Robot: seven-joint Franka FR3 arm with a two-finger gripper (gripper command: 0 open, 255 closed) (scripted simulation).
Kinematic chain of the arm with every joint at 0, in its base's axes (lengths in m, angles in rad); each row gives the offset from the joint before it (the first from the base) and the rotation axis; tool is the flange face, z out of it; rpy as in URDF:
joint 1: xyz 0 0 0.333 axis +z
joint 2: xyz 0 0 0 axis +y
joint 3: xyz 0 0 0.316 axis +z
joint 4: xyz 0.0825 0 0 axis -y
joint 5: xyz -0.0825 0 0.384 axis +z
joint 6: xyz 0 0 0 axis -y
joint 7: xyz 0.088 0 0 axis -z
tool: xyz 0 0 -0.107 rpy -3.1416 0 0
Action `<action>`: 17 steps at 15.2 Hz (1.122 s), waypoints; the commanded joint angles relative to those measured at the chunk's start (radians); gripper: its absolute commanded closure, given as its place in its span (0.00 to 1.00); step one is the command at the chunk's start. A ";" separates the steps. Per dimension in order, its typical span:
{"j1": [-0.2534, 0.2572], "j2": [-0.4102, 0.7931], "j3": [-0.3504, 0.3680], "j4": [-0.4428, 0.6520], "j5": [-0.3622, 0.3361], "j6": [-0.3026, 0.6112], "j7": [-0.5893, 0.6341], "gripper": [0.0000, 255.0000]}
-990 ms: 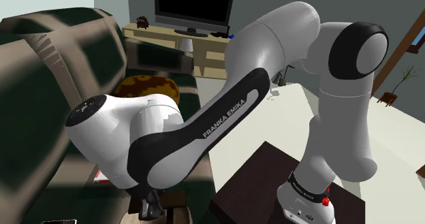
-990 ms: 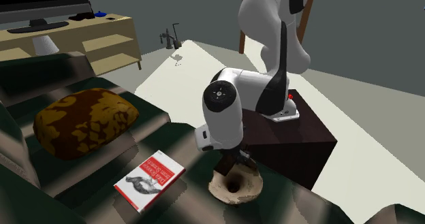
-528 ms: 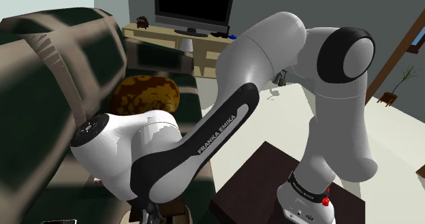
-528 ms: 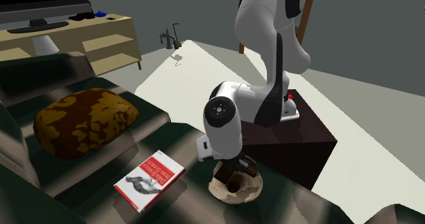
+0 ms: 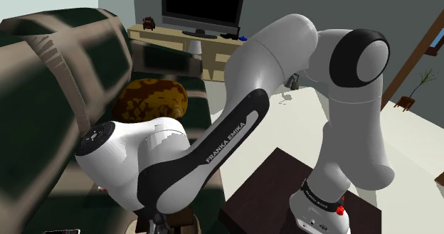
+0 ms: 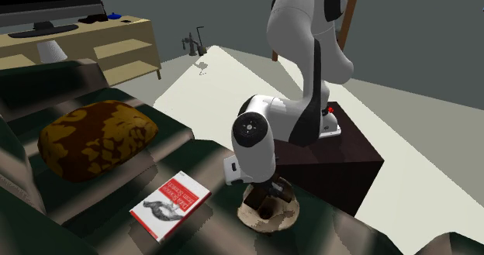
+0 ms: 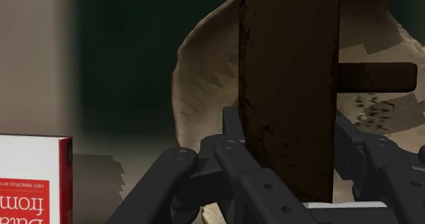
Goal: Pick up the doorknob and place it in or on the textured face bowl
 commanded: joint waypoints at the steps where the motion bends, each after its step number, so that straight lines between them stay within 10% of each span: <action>1: 0.000 0.000 0.000 0.000 0.000 0.000 0.000 0.00; 17: 0.006 -0.022 0.011 0.102 0.021 -0.120 -0.014 0.00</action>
